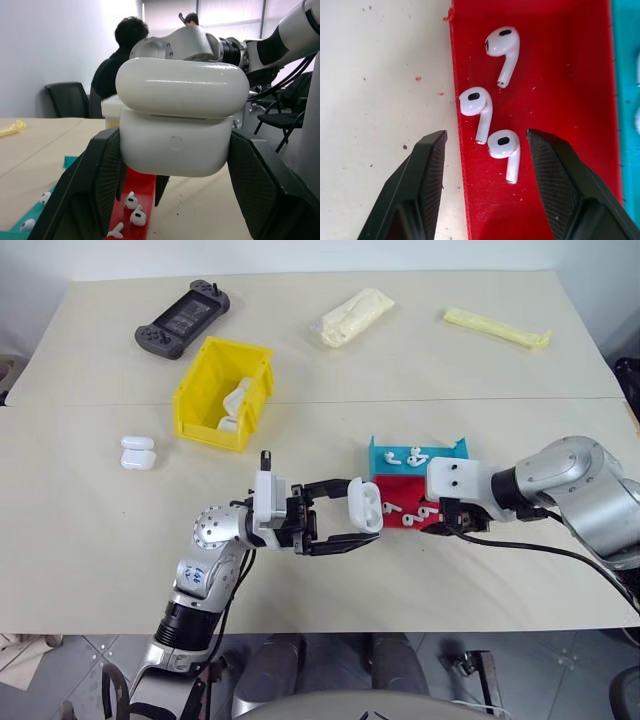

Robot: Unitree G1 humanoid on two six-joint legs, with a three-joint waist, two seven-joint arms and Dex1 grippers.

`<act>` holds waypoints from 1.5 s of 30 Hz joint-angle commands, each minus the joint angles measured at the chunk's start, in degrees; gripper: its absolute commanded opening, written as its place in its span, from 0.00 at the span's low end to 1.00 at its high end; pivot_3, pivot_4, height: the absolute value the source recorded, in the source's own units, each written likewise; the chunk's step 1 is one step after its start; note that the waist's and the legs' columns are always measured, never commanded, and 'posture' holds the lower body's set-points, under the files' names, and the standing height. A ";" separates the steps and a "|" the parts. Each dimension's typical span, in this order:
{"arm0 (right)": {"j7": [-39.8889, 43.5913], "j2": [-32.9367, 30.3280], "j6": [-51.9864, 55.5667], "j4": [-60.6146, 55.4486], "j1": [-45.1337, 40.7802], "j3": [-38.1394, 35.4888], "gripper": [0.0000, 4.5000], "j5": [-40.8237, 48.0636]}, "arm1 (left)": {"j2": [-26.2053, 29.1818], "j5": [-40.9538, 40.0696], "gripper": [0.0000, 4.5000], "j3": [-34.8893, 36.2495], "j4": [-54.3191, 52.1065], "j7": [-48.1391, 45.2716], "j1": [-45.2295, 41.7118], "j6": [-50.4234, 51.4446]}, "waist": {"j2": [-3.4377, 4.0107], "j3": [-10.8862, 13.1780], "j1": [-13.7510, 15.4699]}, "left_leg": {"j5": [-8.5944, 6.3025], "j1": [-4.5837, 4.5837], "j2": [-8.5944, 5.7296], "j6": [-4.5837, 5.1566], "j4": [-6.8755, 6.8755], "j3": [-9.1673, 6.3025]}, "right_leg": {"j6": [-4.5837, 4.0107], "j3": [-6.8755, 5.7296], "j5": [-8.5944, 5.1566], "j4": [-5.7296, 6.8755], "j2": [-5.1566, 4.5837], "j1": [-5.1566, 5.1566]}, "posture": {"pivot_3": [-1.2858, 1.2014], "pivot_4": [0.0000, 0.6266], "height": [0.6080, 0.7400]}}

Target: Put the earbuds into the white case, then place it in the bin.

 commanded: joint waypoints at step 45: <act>4.92 4.25 -6.14 3.58 -0.35 -1.67 0.01 -8.70 | 1.79 -1.20 0.62 0.51 -4.51 2.52 1.09 1.24 | 0.00 0.00 -0.07 | 0.00 0.01 0.02 0.00 0.01 0.00 | 0.00 0.00 0.00 0.02 0.01 -0.01 | 0.52 0.24 1.00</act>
